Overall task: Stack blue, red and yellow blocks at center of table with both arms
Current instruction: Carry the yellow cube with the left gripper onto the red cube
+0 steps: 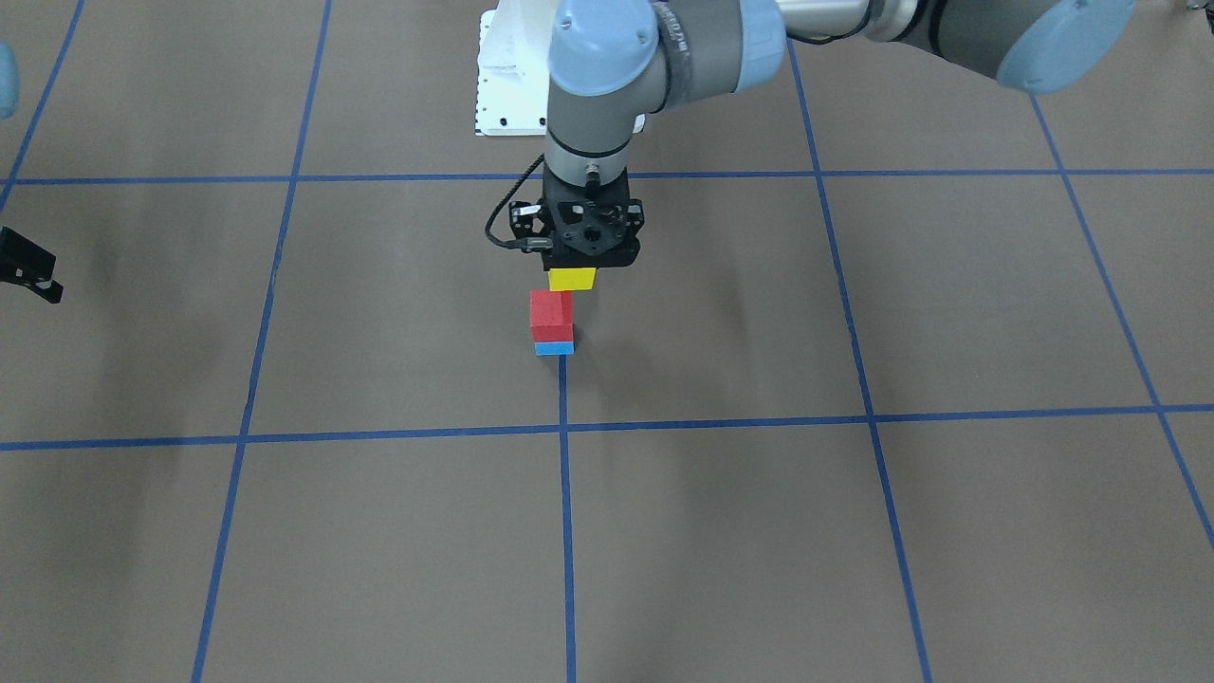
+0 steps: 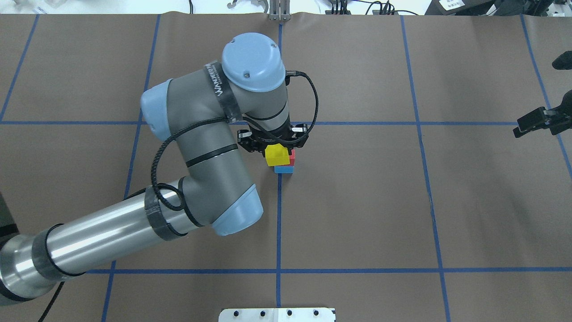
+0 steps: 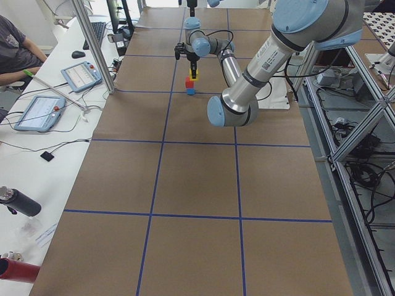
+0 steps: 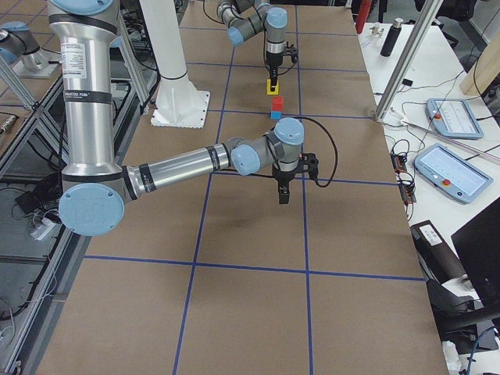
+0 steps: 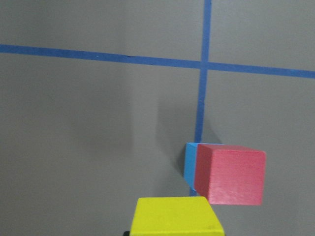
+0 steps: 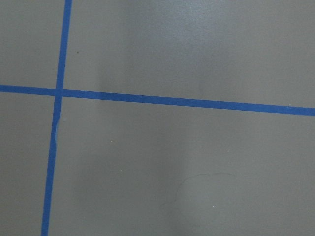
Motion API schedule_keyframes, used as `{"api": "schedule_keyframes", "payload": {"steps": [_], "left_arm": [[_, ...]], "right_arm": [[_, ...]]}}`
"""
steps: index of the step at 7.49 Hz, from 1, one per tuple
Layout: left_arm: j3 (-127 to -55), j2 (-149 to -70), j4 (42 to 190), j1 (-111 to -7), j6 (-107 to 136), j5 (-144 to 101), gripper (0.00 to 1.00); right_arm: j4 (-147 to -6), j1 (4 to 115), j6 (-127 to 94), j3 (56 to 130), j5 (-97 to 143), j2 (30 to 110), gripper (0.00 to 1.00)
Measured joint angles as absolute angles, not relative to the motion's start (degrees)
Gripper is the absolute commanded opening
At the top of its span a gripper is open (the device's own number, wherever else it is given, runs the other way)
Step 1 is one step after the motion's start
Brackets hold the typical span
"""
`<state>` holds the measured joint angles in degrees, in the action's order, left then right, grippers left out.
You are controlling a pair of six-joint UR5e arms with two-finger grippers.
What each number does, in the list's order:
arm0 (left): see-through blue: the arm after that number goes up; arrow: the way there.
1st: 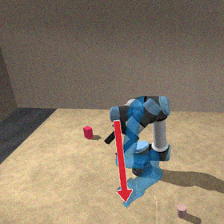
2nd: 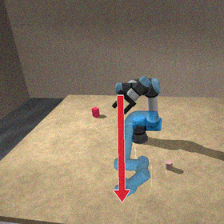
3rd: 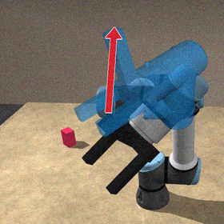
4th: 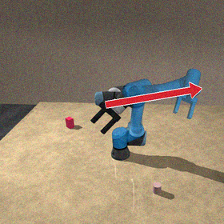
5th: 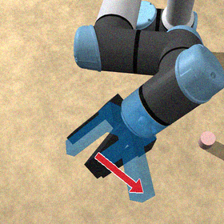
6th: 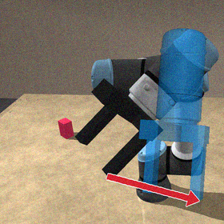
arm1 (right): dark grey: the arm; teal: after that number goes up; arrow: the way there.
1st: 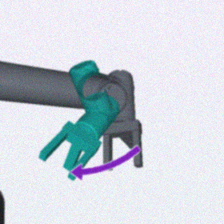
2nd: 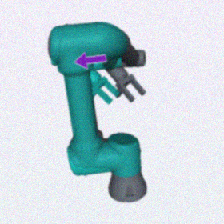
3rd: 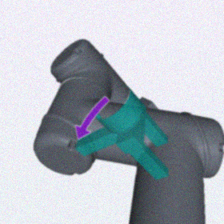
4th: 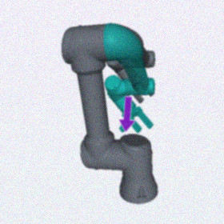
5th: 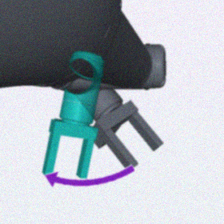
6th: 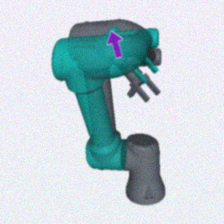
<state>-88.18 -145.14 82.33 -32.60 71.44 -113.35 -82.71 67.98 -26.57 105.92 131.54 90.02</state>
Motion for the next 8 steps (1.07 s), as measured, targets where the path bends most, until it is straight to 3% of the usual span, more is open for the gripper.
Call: {"api": "schedule_keyframes", "payload": {"steps": [3,8], "left_arm": [[-82.4,-148.8,81.9,-32.4,71.0,-113.1,0.0],[-81.2,-149.0,82.0,-32.7,69.7,-111.8,0.0]], "right_arm": [[-82.6,68.1,-26.3,105.7,131.5,90.2,1.0],[-82.6,68.1,-26.4,105.8,131.5,90.2,1.0]]}}
